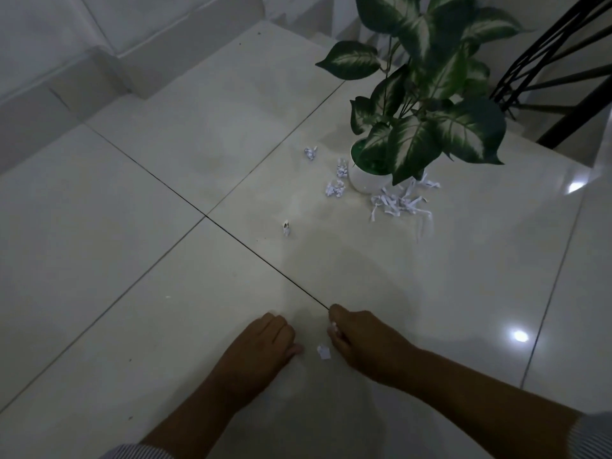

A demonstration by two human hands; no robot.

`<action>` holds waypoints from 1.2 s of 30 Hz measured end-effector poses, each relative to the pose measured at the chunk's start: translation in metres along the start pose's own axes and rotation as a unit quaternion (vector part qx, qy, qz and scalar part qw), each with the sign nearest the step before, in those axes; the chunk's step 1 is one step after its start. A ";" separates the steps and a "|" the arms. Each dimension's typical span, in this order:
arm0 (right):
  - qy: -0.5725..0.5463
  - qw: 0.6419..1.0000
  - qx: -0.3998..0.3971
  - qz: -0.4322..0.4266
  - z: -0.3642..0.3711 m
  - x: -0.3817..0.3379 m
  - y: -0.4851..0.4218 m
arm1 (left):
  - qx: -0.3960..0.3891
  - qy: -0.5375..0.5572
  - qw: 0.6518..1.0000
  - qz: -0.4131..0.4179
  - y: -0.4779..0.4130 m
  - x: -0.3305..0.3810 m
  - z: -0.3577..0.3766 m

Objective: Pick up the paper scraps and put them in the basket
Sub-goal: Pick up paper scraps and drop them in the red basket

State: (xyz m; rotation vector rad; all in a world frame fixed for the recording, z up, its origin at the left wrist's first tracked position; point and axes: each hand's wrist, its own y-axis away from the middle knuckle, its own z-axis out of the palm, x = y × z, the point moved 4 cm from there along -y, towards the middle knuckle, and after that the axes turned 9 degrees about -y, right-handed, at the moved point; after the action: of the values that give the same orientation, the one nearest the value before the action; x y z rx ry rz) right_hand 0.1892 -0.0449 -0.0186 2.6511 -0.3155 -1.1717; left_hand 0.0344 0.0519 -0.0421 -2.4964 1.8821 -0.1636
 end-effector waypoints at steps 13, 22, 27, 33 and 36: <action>0.057 0.995 -0.081 -0.004 0.017 -0.008 0.007 | 0.060 0.290 0.907 -0.298 -0.063 -0.055 -0.023; -0.138 0.980 0.122 0.077 -0.035 0.019 -0.027 | 0.044 0.117 0.948 -0.294 -0.137 -0.096 -0.016; -0.153 0.967 0.159 0.127 -0.040 0.033 -0.040 | -0.075 -0.044 0.959 -0.270 -0.150 -0.089 -0.009; -0.207 0.949 0.196 0.137 -0.044 0.011 -0.068 | -0.038 0.064 0.970 -0.232 -0.136 -0.093 -0.022; -0.292 0.921 0.213 0.144 -0.046 -0.016 -0.089 | -0.065 0.110 0.957 -0.260 -0.105 -0.110 -0.029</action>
State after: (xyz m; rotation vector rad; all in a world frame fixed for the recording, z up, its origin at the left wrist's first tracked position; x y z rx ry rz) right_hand 0.2222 0.0499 -0.0036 2.3704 -1.1363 -1.9398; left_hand 0.1030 0.1879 -0.0137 -3.1285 1.2739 -0.3417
